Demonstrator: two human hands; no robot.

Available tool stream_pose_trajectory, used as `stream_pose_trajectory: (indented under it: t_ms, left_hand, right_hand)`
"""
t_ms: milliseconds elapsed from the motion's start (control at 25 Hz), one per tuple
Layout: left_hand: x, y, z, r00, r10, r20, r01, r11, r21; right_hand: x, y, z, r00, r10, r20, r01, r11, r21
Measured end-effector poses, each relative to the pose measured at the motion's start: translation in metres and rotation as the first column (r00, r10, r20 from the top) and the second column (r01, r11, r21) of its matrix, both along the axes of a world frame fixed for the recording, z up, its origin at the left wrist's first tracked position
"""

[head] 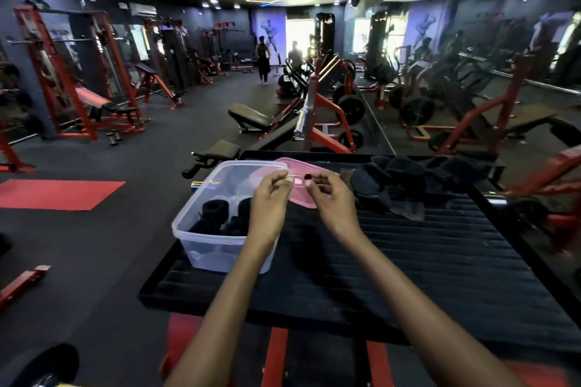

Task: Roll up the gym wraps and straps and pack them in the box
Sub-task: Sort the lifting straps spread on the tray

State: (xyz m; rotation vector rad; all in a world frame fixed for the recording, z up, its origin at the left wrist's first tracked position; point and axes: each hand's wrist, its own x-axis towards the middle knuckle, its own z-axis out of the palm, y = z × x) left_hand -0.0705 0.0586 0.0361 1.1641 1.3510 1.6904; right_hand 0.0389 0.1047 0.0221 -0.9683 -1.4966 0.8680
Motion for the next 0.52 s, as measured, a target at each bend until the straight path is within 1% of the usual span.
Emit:
stream_pose_trajectory:
  t_ms: [80,160,240,360,440,520]
  left_hand:
    - [0.031,0.009,-0.02,0.996,-0.048,0.07,0.049,0.999,-0.021]
    - [0.065,0.018,-0.043,0.989,-0.087,0.117,0.098,0.992,-0.084]
    - [0.095,0.027,-0.065,0.979,-0.104,0.173,0.13,0.981,-0.144]
    - [0.126,0.04,-0.089,0.967,-0.096,0.237,0.138,0.976,-0.167]
    - [0.137,0.046,-0.102,0.968,-0.096,0.231,0.136,0.977,-0.166]
    - [0.141,0.049,-0.115,0.984,-0.09,0.151,0.119,0.974,-0.192]
  right_hand:
    - [0.03,-0.001,-0.013,0.998,-0.04,-0.042,0.04,0.999,0.0]
    - [0.062,0.002,-0.029,0.994,-0.091,-0.053,0.09,0.996,-0.029]
    - [0.093,0.007,-0.048,0.99,-0.141,-0.024,0.139,0.988,-0.069]
    - [0.127,0.016,-0.071,0.98,-0.193,0.046,0.197,0.976,-0.097]
    - [0.141,0.024,-0.077,0.972,-0.215,0.091,0.222,0.972,-0.075]
    - [0.149,0.036,-0.08,0.968,-0.208,0.137,0.214,0.976,-0.032]
